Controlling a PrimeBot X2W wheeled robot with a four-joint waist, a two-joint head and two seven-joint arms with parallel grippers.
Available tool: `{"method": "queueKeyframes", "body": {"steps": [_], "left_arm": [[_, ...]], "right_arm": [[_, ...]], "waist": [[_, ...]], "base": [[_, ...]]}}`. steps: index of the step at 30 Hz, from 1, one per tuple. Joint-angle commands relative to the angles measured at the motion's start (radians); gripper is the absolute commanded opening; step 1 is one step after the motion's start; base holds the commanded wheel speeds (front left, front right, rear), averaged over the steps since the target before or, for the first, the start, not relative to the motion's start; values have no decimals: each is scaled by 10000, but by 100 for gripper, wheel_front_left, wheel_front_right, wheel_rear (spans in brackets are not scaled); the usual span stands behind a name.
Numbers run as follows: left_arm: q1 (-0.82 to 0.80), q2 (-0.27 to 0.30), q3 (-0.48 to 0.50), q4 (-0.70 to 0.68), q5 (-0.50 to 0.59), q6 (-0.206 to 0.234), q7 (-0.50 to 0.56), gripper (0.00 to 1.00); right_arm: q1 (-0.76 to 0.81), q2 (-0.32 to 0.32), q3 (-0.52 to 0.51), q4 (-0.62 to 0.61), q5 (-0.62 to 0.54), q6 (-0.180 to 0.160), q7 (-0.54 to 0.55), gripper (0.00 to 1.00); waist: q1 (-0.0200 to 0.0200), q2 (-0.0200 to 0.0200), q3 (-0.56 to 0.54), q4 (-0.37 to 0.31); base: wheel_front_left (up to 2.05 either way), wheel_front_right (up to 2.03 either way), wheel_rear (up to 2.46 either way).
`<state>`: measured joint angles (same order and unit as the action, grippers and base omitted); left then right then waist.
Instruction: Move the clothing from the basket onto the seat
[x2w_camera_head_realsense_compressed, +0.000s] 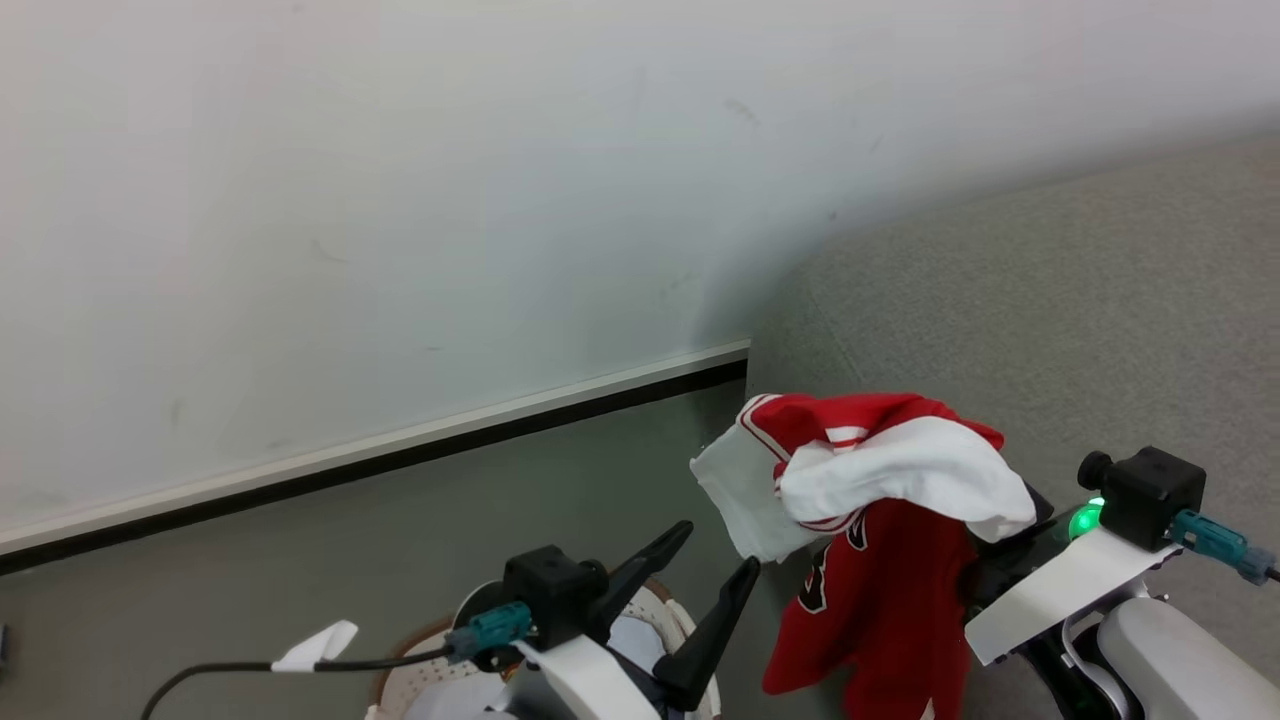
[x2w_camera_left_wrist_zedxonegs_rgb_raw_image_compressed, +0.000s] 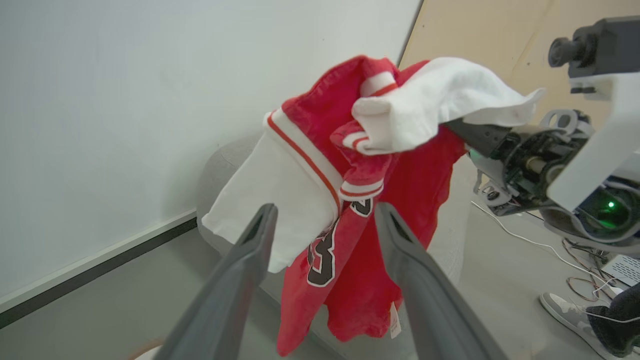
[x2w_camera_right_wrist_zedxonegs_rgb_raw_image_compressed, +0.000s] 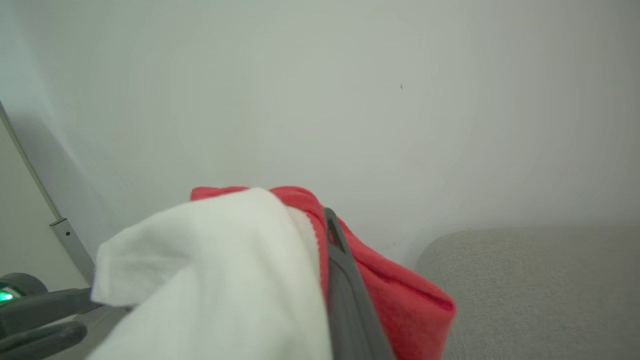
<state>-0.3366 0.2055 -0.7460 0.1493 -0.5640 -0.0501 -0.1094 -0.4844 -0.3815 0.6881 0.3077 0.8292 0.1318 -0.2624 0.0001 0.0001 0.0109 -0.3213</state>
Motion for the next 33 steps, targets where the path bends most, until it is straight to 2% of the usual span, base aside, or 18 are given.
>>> {"method": "queueKeyframes", "body": {"steps": [1,13,19,25,33], "left_arm": [[-79,-15,18,64,77,-8,-116,100],[-341,-165,-59,252,118,-21,-305,100],[-1316,-60,33,44,415,-66,-134,100],[-2675,-16,176,-150,733,-196,53,100],[-3991,-57,293,-189,994,-355,7,100]], "right_arm": [[184,-74,-106,-81,-57,-21,-35,0],[514,-146,-956,-395,7,-21,-36,0],[-408,-161,-2180,-421,-144,-21,-28,0],[-2372,-269,-4304,493,-533,-21,103,0],[-5698,-1166,-7387,2322,-1907,-21,415,0]], "waist": [[-1,-1,81,-199],[-1,-1,460,-324],[-1,-1,1967,65],[-1,-1,3750,518],[-1,-1,5390,1265]], "base": [[0,0,0],[0,0,0],[0,0,0],[0,0,0],[0,0,0]]}}
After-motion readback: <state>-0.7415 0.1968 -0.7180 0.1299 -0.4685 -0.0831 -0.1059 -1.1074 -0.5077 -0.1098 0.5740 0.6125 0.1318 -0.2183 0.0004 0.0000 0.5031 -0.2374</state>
